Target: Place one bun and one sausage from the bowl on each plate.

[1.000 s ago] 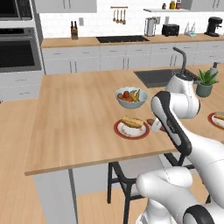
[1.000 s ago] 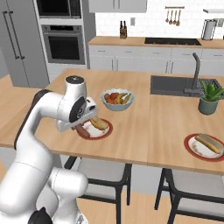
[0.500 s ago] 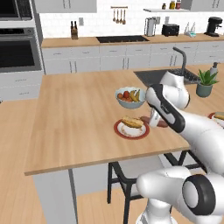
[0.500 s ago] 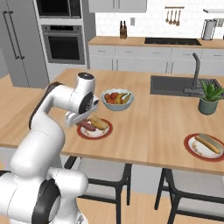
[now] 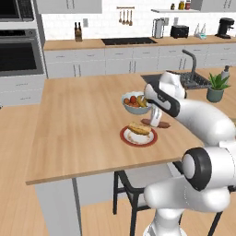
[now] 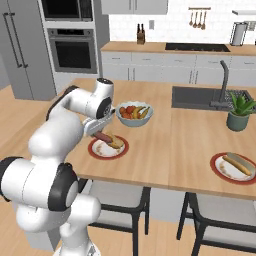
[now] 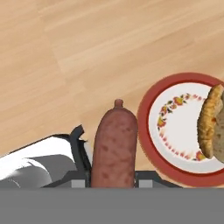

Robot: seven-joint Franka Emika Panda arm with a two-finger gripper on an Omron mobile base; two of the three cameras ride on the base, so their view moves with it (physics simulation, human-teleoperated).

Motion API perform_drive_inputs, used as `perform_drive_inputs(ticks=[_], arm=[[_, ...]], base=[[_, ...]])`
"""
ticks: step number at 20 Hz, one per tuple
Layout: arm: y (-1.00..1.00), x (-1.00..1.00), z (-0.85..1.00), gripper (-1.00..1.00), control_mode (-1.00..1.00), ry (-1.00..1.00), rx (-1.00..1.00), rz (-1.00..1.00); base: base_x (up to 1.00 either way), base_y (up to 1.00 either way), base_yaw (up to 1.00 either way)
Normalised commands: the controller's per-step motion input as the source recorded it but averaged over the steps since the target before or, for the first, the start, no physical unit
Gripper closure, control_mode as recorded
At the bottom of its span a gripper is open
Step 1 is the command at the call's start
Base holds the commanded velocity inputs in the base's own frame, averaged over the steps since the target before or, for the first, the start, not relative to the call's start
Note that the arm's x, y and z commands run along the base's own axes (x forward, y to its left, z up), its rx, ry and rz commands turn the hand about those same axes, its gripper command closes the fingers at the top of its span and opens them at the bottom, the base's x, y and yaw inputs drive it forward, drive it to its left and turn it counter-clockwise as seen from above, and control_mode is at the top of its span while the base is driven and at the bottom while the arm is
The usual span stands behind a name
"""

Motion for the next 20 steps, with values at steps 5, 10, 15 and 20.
perform_drive_inputs(ticks=[5,10,15,20], arm=[[0.05,0.32,-0.56,1.0,-1.0,-0.01,0.0,0.0],[0.03,0.43,-0.7,1.0,-1.0,-0.1,-0.1,0.0],[0.09,0.39,-0.3,1.0,-1.0,-0.02,-0.08,0.0],[0.13,0.4,-0.13,1.0,-1.0,0.0,0.0,0.0]], base=[[0.0,0.0,0.0],[0.0,0.0,0.0],[0.0,0.0,0.0],[0.0,0.0,0.0]])
